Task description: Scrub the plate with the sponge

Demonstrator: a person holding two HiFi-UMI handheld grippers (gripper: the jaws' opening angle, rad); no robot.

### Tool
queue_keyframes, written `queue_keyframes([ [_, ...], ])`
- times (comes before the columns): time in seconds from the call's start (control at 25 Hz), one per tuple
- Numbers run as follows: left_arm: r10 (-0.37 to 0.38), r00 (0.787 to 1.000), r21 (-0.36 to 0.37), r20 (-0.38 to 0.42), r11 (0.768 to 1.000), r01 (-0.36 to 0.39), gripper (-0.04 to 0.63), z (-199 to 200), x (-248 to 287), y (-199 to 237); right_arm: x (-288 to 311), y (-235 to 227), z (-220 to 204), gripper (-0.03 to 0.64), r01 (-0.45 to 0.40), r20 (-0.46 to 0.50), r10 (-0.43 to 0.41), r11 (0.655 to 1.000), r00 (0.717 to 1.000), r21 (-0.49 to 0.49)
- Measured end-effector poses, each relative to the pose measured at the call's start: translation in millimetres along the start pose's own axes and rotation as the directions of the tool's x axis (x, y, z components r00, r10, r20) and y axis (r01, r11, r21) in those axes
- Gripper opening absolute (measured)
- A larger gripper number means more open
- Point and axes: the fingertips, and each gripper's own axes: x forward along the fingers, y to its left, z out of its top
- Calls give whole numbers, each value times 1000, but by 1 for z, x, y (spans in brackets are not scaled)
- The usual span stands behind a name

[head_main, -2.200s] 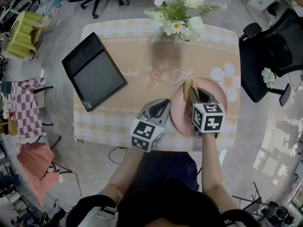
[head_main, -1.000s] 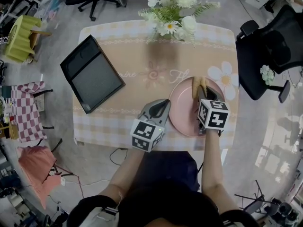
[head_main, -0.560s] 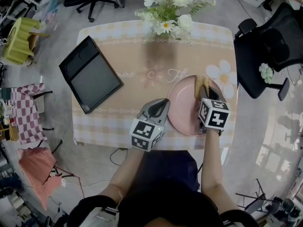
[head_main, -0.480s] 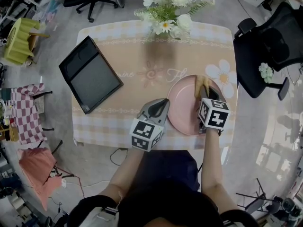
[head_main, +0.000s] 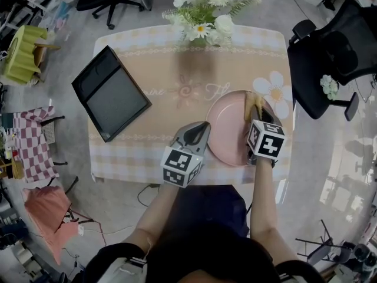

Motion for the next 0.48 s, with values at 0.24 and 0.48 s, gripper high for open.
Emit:
queue_keyframes([
  [0.24,-10,1000,10,-2,1000,10,15,0,-2,-4,-5,-7,-3,54,33,-4,-32,999,999,16],
  [0.48,-11,1000,15,-4,1000,11,15,0,-2,-4,-9,-16,-7,54,57,-4,-57,998,998,35],
])
